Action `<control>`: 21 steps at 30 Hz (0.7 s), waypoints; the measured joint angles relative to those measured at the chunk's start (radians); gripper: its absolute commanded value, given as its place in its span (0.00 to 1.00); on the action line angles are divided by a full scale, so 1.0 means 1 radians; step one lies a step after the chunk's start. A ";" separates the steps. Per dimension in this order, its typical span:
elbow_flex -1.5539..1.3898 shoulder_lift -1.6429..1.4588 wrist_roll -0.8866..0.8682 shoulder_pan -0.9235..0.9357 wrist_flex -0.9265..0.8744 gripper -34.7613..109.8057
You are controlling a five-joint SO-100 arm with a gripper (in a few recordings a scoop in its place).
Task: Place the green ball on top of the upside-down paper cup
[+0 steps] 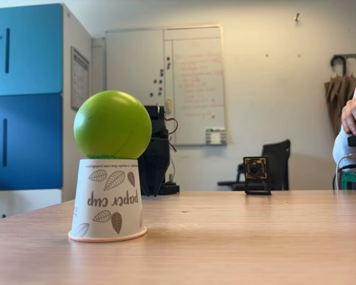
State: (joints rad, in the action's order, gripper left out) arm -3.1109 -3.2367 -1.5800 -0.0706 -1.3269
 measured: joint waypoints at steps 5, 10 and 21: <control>-0.005 -0.058 0.048 0.000 -0.037 0.24; -0.005 -0.084 0.089 -0.002 -0.055 0.24; -0.005 -0.084 0.092 -0.002 -0.057 0.24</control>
State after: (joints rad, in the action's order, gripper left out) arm -3.1155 -3.3211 -1.4880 -0.0721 -1.3837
